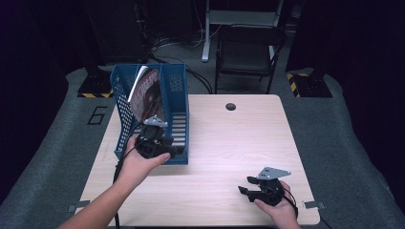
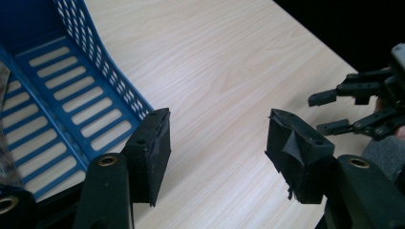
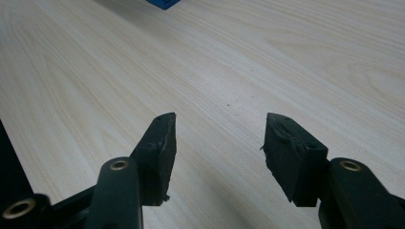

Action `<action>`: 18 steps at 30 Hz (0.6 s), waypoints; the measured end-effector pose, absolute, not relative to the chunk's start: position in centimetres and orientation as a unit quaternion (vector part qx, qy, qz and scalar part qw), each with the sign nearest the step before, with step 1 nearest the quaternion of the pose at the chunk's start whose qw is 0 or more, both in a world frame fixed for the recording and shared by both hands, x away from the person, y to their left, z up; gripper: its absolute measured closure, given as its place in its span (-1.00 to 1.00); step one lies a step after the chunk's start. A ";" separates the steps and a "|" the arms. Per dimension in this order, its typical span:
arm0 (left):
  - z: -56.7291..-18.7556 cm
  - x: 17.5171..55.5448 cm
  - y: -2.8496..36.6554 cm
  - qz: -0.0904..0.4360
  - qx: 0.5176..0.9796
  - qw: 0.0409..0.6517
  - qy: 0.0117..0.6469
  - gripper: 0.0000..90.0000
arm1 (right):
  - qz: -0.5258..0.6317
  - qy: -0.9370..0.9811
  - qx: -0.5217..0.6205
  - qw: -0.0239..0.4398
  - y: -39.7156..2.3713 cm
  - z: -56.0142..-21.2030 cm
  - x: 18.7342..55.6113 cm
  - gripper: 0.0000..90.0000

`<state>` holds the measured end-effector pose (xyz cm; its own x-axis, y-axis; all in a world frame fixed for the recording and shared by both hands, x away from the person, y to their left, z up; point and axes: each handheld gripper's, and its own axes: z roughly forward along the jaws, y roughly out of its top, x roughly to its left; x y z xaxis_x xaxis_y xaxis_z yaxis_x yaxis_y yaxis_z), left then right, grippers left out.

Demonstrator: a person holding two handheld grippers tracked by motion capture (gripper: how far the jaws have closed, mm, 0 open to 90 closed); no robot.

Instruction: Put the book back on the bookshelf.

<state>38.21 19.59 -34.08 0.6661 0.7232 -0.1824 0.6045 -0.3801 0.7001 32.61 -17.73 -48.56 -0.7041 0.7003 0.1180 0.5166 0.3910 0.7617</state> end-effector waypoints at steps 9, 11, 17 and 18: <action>-37.4 37.2 20.1 0.065 0.821 0.389 0.412 -0.09 | 0.411 0.827 0.369 0.112 -17.7 -48.6 32.6 0.00; -38.1 36.9 20.2 0.073 0.825 0.381 0.412 -0.09 | 0.411 0.826 0.369 0.113 -17.8 -48.6 32.6 0.00; -39.6 35.7 21.1 0.071 0.819 0.387 0.417 -0.09 | 0.411 0.825 0.371 0.113 -17.6 -48.6 32.6 0.00; -39.7 35.4 21.2 0.069 0.818 0.388 0.420 -0.09 | 0.411 0.826 0.370 0.112 -17.6 -48.6 32.6 0.00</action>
